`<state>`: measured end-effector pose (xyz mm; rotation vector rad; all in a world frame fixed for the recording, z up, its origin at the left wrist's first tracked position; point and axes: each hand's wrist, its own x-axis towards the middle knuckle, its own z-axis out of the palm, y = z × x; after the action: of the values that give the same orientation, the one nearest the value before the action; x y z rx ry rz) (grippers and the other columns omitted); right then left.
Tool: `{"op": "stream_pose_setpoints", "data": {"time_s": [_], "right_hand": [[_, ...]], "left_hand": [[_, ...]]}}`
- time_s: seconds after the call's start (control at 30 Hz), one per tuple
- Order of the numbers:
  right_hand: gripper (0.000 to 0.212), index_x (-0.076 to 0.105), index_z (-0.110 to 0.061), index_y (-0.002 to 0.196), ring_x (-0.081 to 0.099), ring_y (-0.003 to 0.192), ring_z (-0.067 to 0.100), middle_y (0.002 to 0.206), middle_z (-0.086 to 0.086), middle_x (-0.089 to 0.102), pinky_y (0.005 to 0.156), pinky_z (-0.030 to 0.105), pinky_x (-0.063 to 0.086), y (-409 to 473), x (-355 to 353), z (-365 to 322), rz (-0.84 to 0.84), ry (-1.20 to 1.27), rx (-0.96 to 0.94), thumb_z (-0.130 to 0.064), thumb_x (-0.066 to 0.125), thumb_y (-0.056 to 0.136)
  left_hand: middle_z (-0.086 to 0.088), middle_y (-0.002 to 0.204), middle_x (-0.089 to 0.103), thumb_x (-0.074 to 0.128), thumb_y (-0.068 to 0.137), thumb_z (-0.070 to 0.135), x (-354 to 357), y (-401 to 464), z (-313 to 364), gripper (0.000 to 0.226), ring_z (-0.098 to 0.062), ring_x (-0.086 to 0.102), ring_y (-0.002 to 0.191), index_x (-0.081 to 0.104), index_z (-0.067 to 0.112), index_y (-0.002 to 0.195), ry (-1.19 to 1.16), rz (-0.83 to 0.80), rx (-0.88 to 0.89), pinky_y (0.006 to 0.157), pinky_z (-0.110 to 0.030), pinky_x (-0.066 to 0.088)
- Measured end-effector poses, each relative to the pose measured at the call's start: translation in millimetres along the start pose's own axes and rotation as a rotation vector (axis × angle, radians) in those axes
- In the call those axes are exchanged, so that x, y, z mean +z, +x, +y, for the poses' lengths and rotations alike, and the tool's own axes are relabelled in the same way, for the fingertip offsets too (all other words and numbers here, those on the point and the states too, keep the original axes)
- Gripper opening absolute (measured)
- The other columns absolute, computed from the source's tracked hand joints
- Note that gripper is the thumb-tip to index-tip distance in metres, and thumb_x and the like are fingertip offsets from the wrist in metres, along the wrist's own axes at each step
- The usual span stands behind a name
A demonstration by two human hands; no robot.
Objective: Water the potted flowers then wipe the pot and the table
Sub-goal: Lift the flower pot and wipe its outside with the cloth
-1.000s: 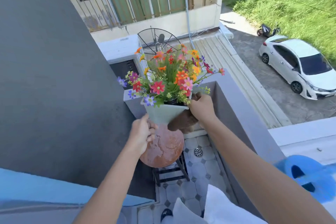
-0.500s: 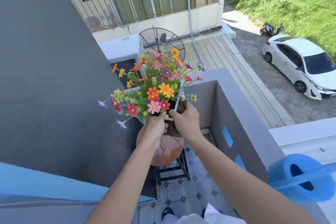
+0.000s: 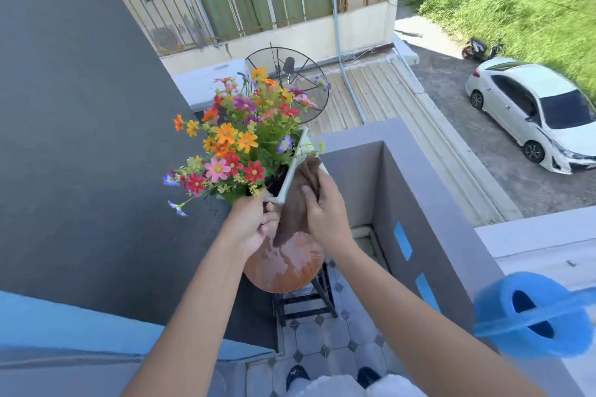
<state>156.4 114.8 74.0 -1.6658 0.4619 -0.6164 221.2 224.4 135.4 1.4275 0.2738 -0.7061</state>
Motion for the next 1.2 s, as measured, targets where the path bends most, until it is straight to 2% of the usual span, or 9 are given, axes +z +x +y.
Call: {"op": "stream_pose_setpoints", "data": {"time_s": [0.1,0.2,0.3,0.43,0.57,0.63,0.8,1.0,1.2], "right_hand": [[0.033,0.055,-0.006,0.132,0.052,0.107,0.013,0.115,-0.002,0.058,0.092,0.026,0.039,27.1,-6.7,1.8,0.186,0.014,0.123,-0.007,0.048,0.101],[0.028,0.062,-0.008,0.121,0.061,0.106,0.023,0.114,0.008,0.066,0.095,0.039,0.047,54.2,-14.2,-7.2,0.267,0.028,0.076,-0.017,0.048,0.099],[0.025,0.061,-0.012,0.113,0.058,0.105,0.025,0.110,0.011,0.064,0.093,0.041,0.045,61.9,-12.1,-22.5,0.272,0.033,0.011,-0.028,0.048,0.099],[0.043,0.055,-0.012,0.132,0.052,0.117,0.023,0.121,0.008,0.056,0.102,0.034,0.039,43.0,-4.1,-26.1,0.139,0.007,-0.048,-0.039,0.050,0.100],[0.022,0.058,-0.012,0.115,0.056,0.096,0.022,0.103,0.007,0.056,0.084,0.029,0.043,11.8,1.8,-15.4,0.054,0.022,-0.106,-0.024,0.058,0.097],[0.020,0.059,-0.010,0.115,0.057,0.098,0.015,0.104,0.006,0.058,0.086,0.022,0.044,-3.9,3.7,-2.9,0.036,0.015,-0.106,-0.015,0.060,0.096],[0.042,0.054,-0.011,0.138,0.055,0.108,0.008,0.121,0.001,0.060,0.091,0.005,0.038,-6.2,-3.2,17.0,0.068,-0.020,0.081,-0.008,0.059,0.096],[0.034,0.059,-0.008,0.131,0.053,0.099,-0.017,0.113,0.002,0.060,0.088,0.002,0.037,-4.0,6.4,-10.4,0.119,0.038,-0.059,-0.006,0.060,0.097],[0.030,0.059,-0.004,0.127,0.058,0.105,0.012,0.113,0.008,0.060,0.092,0.014,0.041,3.0,5.0,-9.6,0.125,-0.041,-0.154,-0.010,0.059,0.097]], "left_hand": [[0.000,0.063,0.033,0.038,0.101,0.007,-2.6,-8.8,-4.0,0.018,-0.005,0.024,0.032,0.046,0.006,0.084,0.043,-0.039,-0.023,0.028,-0.017,0.019],[0.001,0.060,0.033,0.039,0.101,0.008,-2.6,-16.7,-6.7,0.015,-0.005,0.023,0.034,0.048,0.005,0.088,0.001,-0.086,-0.033,0.029,-0.017,0.018],[0.003,0.056,0.036,0.039,0.101,0.008,1.5,-20.1,-5.9,0.016,-0.005,0.023,0.036,0.047,0.008,0.088,-0.056,-0.116,-0.031,0.030,-0.017,0.017],[0.000,0.061,0.035,0.040,0.100,0.008,4.3,-17.3,-1.6,0.015,-0.004,0.025,0.035,0.045,0.009,0.086,-0.105,-0.098,0.012,0.030,-0.016,0.019],[0.000,0.061,0.035,0.040,0.100,0.008,-0.5,-9.5,3.0,0.022,-0.004,0.024,0.032,0.041,0.011,0.078,-0.104,-0.055,0.028,0.030,-0.017,0.017],[-0.001,0.062,0.034,0.040,0.100,0.007,-4.0,-8.0,4.8,0.023,-0.005,0.023,0.031,0.043,0.009,0.077,-0.102,-0.036,0.026,0.029,-0.017,0.016],[-0.002,0.061,0.035,0.039,0.100,0.003,-5.8,-14.8,4.0,0.025,-0.004,0.024,0.031,0.046,0.007,0.077,-0.149,-0.033,-0.012,0.028,-0.016,0.017],[-0.001,0.063,0.037,0.039,0.101,0.007,3.6,-14.3,-2.4,0.020,-0.005,0.026,0.031,0.046,0.007,0.082,-0.199,-0.022,-0.018,0.028,-0.016,0.020],[-0.001,0.067,0.037,0.037,0.103,0.008,7.9,-12.5,-2.2,0.021,-0.004,0.026,0.033,0.047,0.007,0.084,-0.202,-0.023,-0.014,0.028,-0.016,0.022]]}}
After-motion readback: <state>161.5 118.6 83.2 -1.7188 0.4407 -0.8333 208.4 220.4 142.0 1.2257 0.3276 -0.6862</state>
